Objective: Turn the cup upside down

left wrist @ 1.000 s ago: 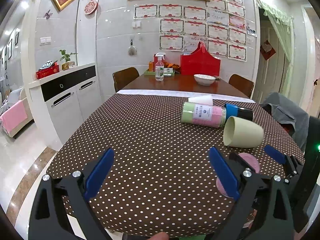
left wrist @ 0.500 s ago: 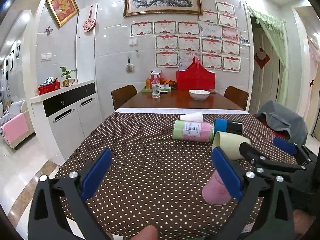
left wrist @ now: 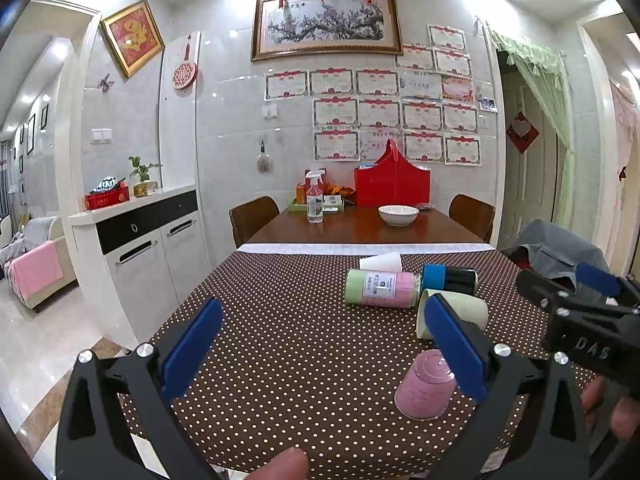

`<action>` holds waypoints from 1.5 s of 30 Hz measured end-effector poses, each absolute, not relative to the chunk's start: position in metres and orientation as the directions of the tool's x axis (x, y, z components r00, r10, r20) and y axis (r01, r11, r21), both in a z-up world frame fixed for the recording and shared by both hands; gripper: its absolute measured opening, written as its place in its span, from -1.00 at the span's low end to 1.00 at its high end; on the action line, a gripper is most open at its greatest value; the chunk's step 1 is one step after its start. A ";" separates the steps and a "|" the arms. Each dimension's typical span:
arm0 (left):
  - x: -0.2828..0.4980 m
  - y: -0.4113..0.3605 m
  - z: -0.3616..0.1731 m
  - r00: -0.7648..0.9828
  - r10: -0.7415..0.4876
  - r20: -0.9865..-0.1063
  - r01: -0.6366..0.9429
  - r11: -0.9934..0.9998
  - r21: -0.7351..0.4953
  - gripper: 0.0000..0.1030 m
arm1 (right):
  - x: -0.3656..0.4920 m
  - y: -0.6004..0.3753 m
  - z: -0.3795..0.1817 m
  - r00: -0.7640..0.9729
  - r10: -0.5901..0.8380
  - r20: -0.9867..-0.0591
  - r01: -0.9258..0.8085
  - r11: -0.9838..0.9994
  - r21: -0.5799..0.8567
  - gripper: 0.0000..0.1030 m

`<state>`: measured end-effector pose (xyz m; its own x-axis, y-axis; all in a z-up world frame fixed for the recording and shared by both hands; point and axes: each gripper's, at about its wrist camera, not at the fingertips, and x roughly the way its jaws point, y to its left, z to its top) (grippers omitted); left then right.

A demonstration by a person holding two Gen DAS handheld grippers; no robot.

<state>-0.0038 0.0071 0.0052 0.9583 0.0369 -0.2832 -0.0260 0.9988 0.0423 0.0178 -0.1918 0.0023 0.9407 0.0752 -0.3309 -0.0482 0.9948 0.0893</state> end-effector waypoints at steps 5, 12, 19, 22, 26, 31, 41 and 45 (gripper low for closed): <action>-0.008 0.008 0.010 0.962 0.038 -0.272 -0.026 0.999 0.047 0.93 | 0.007 -0.193 0.014 0.951 0.035 -0.308 -0.015 0.998 0.067 0.88; -0.013 0.006 0.010 0.960 0.029 -0.277 -0.013 0.998 0.060 0.93 | 0.000 -0.200 0.017 0.950 0.000 -0.312 0.020 0.998 0.060 0.88; -0.021 0.002 0.011 0.961 0.021 -0.277 -0.001 0.997 0.071 0.93 | -0.006 -0.203 0.015 0.950 -0.012 -0.314 0.032 0.998 0.056 0.88; -0.024 0.000 0.012 0.962 0.019 -0.273 0.001 0.997 0.073 0.93 | -0.007 -0.203 0.015 0.950 -0.014 -0.313 0.034 0.998 0.056 0.88; -0.025 -0.001 0.011 0.959 0.019 -0.283 0.003 0.997 0.076 0.93 | -0.008 -0.206 0.012 0.947 -0.013 -0.320 0.036 0.997 0.065 0.88; -0.025 -0.002 0.009 0.958 0.026 -0.285 -0.002 0.997 0.083 0.93 | -0.009 -0.207 0.008 0.944 -0.011 -0.329 0.036 0.997 0.069 0.88; -0.025 -0.002 0.008 0.955 0.010 -0.295 0.012 0.997 0.071 0.93 | -0.007 -0.206 0.004 0.940 -0.010 -0.342 0.037 0.997 0.071 0.88; -0.025 -0.001 0.008 0.955 0.006 -0.296 0.015 0.997 0.070 0.93 | -0.007 -0.206 0.004 0.940 -0.010 -0.342 0.037 0.997 0.072 0.88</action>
<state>-0.0250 -0.0013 0.0081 0.9552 0.0064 -0.2960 0.0150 0.9974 0.0700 -0.0072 -0.2063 0.0039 0.9396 -0.0103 -0.3422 0.0370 0.9967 0.0717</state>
